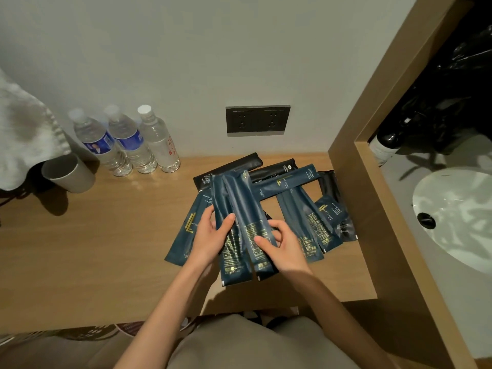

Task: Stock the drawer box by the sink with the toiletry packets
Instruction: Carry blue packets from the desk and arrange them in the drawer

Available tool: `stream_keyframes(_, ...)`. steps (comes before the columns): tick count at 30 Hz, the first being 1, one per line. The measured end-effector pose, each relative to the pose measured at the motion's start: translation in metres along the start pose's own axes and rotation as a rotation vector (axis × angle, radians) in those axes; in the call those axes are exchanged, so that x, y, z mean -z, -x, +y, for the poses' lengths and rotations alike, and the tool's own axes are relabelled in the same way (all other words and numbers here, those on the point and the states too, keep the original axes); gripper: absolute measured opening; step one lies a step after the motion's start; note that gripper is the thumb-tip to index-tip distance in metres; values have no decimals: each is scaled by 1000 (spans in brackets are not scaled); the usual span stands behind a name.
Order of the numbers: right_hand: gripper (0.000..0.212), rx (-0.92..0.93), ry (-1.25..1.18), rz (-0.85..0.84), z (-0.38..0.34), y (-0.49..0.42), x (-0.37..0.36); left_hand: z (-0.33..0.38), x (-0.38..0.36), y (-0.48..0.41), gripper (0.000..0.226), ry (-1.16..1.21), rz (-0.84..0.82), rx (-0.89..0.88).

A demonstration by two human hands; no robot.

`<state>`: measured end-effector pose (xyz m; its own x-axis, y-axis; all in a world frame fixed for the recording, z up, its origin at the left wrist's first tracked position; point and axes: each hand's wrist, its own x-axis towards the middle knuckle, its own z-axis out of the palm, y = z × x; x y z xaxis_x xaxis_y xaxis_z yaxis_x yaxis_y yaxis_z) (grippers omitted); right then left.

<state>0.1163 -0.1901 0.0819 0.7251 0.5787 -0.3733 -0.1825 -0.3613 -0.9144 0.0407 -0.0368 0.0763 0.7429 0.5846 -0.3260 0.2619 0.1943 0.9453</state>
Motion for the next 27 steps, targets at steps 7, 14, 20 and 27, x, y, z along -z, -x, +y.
stream_keyframes(7, 38, 75, 119, -31, -3, 3, -11, -3, -4, -1, 57, -45, 72, -5)
stream_keyframes(14, 49, 29, 245, 41, 9, -12, 17, -8, 3, -9, 75, -15, 98, 91)
stream_keyframes(20, 53, -104, 677, 266, 61, -65, 65, -13, 9, -10, 94, -33, 104, 144)
stream_keyframes(27, 72, -161, 906, 316, 74, -86, 57, -15, 14, -7, 104, -35, 113, 163)
